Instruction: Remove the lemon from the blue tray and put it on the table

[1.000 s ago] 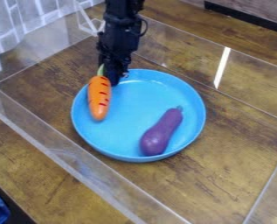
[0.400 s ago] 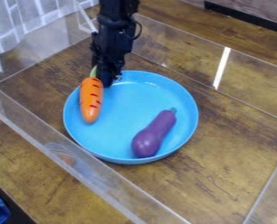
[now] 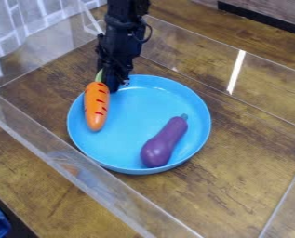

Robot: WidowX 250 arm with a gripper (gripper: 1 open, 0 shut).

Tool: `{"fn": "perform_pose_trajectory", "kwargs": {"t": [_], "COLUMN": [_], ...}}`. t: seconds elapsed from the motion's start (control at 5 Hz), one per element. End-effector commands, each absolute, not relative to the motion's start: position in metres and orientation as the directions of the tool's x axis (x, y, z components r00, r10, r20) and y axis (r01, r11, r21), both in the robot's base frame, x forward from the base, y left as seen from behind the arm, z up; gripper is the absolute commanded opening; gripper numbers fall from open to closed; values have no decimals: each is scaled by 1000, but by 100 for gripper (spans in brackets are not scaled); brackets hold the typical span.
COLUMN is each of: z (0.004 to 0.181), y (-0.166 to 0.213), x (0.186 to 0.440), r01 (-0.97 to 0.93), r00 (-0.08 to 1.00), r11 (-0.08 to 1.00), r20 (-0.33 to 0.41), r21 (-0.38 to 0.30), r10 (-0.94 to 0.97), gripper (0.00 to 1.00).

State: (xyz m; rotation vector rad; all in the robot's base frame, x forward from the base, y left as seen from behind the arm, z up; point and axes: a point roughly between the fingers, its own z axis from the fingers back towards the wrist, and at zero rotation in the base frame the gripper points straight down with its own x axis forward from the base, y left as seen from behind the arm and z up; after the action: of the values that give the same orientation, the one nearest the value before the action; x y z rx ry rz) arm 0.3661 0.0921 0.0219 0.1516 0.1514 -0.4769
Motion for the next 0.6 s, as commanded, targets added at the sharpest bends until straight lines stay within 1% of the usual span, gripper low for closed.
{"fn": "perform_pose_trajectory", "kwargs": {"t": [0.0,0.2,0.4], "z": [3,1,-1], "y": [111,119,130], "x": [362,365,375], "r01": [512,537,539], "r00": [845,830,828], "r11": [854,837,836], "r20": [-235,-242,-247], "r21": [97,101,103], "r10": [-480,-503,-503], "gripper": [0,0,0]}}
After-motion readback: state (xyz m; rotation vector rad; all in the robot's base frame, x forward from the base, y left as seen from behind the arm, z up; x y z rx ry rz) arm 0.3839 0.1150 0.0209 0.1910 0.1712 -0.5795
